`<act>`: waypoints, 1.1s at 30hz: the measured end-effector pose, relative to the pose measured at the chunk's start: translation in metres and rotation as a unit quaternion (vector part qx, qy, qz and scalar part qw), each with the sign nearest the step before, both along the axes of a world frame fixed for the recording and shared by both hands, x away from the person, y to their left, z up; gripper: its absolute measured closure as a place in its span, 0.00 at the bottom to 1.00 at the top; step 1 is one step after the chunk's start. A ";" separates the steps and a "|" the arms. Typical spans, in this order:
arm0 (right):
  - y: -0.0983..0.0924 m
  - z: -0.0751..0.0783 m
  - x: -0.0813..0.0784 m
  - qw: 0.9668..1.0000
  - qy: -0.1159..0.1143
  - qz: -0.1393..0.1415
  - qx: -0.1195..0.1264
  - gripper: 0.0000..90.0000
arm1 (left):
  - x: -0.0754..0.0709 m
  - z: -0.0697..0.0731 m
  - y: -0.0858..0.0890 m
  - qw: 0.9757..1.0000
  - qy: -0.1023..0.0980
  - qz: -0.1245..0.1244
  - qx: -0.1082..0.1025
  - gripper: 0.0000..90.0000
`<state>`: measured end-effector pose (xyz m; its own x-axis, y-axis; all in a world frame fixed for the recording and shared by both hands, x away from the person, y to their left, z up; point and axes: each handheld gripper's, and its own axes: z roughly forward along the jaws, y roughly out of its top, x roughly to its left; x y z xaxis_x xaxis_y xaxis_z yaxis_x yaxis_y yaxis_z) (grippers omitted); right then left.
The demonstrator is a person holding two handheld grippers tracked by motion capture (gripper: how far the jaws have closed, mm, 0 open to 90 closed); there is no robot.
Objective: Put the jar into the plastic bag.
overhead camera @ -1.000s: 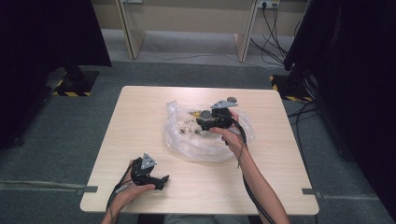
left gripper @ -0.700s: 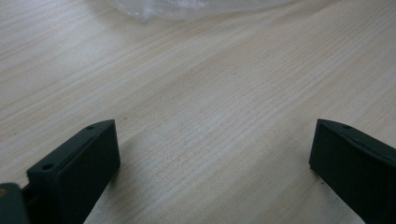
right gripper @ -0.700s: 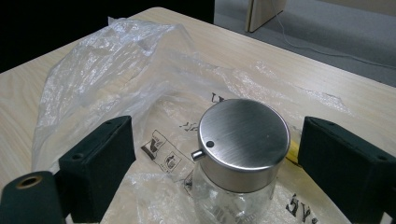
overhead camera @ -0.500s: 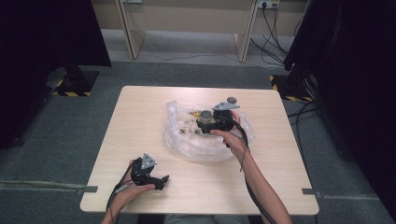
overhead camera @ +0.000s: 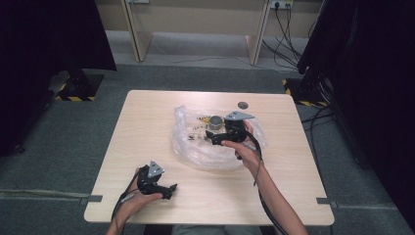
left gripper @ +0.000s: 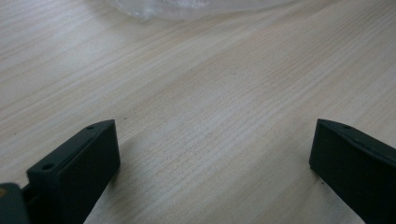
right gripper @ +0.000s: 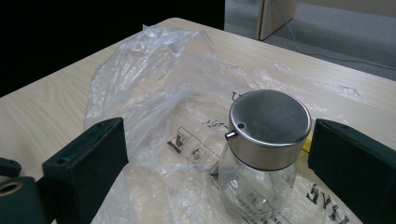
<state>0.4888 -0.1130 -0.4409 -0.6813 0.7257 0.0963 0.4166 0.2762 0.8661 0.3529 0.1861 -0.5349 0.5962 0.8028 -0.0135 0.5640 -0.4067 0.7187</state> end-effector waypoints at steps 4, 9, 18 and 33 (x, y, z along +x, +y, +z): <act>-0.002 0.002 -0.006 1.000 -0.002 0.003 0.005 0.06 | 0.000 0.000 0.000 1.000 0.000 0.000 0.000 0.01; -0.003 0.002 -0.012 1.000 -0.004 0.009 0.005 0.06 | 0.000 0.000 0.000 1.000 0.000 0.000 0.000 0.01; -0.005 0.001 -0.023 1.000 -0.008 0.017 0.005 0.06 | 0.000 0.000 0.000 1.000 0.000 0.000 0.000 0.01; -0.005 0.002 -0.049 0.999 -0.027 0.037 0.009 0.06 | 0.000 0.000 0.000 1.000 0.000 0.000 0.000 0.01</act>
<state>0.4403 -0.1180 -0.4385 -0.7380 0.6711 0.0705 0.3482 0.2891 0.8917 0.3529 0.1860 -0.5349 0.5959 0.8029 -0.0130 0.5636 -0.4066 0.7191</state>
